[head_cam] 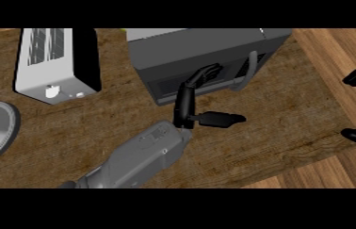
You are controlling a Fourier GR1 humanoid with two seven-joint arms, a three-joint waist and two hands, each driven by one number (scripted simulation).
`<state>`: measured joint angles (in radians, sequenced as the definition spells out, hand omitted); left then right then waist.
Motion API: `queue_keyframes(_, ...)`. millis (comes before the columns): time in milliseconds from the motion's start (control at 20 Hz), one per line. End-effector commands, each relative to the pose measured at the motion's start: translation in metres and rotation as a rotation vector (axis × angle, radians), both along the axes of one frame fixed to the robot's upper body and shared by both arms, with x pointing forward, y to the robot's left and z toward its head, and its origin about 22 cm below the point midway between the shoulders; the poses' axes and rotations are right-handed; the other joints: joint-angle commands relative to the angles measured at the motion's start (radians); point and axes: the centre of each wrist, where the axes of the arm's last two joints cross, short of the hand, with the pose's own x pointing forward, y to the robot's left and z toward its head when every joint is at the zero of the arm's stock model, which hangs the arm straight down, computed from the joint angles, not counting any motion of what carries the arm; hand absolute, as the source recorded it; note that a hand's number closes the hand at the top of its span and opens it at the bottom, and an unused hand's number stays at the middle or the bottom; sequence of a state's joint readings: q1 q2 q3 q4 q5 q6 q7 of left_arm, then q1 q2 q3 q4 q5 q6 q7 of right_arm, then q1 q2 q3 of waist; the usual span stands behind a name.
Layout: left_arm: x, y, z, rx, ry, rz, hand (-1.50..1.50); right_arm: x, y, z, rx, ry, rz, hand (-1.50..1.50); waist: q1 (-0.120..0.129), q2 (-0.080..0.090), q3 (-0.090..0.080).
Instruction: Pick up the milk, place it into the microwave and close the microwave
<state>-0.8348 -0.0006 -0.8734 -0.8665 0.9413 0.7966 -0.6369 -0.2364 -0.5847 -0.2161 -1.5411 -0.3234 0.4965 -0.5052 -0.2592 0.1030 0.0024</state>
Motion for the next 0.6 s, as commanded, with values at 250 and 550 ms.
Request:
queue_keyframes(250,0.025,0.008,0.01,-0.02,0.012,0.102,-1.5,0.01,-0.01,-0.004,0.084,0.077,0.061,-1.5,-0.002,0.01,-0.004)
queue_keyframes(550,0.025,0.008,0.009,-0.027,0.011,0.11,-1.5,0.015,-0.022,-0.001,0.118,0.097,0.075,-1.5,-0.01,0.009,-0.003)
